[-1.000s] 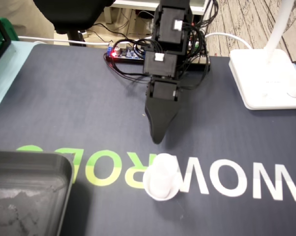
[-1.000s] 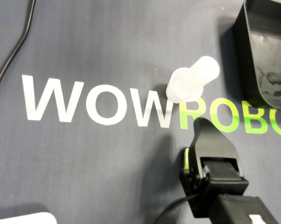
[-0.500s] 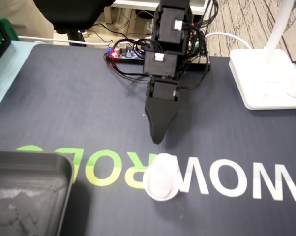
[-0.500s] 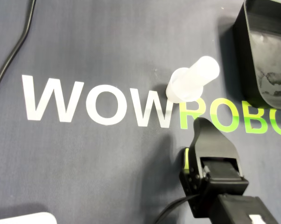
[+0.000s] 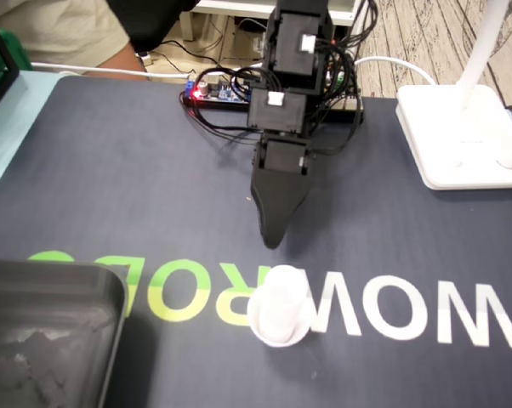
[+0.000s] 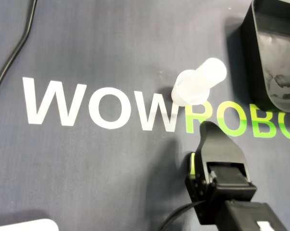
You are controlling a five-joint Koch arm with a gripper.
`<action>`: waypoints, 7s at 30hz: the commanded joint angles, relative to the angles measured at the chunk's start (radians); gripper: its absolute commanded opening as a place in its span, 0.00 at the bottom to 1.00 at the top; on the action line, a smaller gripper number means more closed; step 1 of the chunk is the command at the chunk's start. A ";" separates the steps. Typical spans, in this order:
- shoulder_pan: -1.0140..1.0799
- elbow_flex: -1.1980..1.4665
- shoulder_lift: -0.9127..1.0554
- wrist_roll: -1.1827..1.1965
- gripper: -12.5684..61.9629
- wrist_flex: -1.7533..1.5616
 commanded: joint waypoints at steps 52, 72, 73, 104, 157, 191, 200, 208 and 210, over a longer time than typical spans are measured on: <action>-0.014 0.035 0.078 0.023 0.63 0.005; -0.014 0.035 0.078 0.023 0.63 0.005; -0.014 0.035 0.078 0.021 0.63 0.005; -0.014 0.035 0.078 0.023 0.63 0.005; -0.018 -0.202 0.071 -1.048 0.61 -0.808; 0.005 -0.190 -0.666 -1.344 0.61 -1.514; -0.003 -0.176 -0.815 -1.344 0.61 -1.583; -0.003 -0.181 -0.914 -1.344 0.61 -1.585; -0.005 -0.186 -0.939 -1.344 0.61 -1.585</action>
